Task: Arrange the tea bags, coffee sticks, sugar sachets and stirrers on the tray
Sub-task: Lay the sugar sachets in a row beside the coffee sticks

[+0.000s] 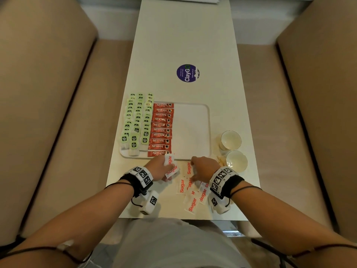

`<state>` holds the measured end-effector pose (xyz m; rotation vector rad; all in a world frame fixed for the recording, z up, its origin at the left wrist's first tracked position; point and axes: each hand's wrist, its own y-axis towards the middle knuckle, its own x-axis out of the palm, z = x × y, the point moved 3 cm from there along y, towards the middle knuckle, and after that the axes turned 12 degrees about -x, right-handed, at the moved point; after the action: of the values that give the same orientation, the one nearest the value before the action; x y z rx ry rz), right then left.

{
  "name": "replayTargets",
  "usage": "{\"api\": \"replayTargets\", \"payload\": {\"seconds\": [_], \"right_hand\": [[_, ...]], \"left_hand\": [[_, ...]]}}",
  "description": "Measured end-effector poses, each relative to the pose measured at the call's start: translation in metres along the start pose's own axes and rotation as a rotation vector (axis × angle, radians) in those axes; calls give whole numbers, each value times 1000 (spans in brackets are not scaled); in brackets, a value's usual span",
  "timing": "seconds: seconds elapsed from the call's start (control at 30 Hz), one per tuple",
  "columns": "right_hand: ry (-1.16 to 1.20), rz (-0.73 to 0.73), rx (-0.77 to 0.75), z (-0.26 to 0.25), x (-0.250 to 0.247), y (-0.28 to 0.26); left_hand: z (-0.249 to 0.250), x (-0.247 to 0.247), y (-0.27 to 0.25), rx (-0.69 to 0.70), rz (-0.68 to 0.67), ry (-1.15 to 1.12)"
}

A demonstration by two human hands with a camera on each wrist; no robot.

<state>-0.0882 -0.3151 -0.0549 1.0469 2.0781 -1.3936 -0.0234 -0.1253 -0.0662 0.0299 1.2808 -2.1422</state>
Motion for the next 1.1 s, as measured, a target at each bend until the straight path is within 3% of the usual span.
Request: {"api": "replayTargets", "payload": {"seconds": [0.13,0.4,0.67,1.1], "right_hand": [[-40,-15,-51,-4,5,3],[9,36,-82,-2,6,7],[-32,20,-124,-8,20,8],[-92,12,-164,-14,15,16]], "left_hand": [[2,5,-4,-33,-75,-159],[-1,-2,-3,0,-44,-74],[-8,-2,-2,-38,-16,-138],[-13,-3,-5,-65,-64,-153]]}}
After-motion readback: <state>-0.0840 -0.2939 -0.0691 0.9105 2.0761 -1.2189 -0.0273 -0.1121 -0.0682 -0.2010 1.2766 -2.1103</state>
